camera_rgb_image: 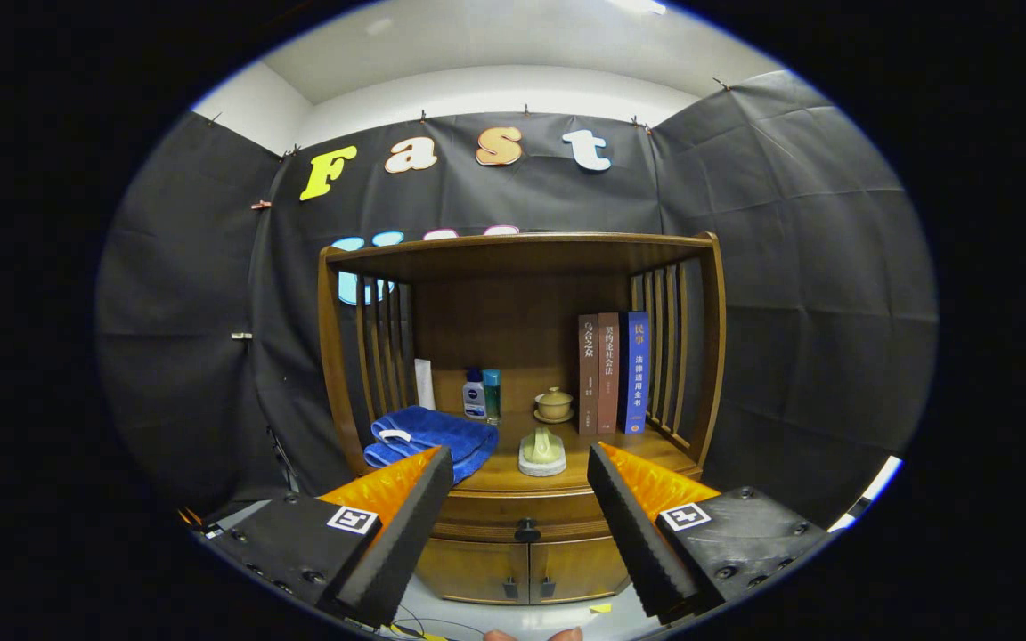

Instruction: Pull open the drawer, take out the items inside it, and place them on the countertop above the cabinet.

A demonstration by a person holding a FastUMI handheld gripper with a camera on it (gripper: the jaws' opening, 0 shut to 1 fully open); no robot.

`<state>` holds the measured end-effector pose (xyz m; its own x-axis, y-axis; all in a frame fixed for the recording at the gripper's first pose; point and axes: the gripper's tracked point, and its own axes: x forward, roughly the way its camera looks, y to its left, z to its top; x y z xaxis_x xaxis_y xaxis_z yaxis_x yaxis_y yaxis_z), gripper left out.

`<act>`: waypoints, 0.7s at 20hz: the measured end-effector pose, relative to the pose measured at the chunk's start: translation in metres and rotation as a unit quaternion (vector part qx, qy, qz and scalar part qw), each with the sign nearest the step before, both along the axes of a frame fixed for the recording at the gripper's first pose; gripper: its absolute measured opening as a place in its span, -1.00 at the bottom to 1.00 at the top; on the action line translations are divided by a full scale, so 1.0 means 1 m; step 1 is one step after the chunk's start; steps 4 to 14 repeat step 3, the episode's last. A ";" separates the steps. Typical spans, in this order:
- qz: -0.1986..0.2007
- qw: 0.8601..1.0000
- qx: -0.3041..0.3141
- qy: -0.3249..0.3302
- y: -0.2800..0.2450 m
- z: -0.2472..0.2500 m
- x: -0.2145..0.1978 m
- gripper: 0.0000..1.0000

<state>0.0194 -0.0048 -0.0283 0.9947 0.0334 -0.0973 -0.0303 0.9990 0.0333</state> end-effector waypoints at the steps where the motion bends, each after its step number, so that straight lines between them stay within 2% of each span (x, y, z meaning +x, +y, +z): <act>1: 0.000 1.000 -0.001 0.000 0.000 0.000 0.000 0.98; 14: 0.001 1.000 -0.001 -0.001 0.001 0.002 0.000 0.98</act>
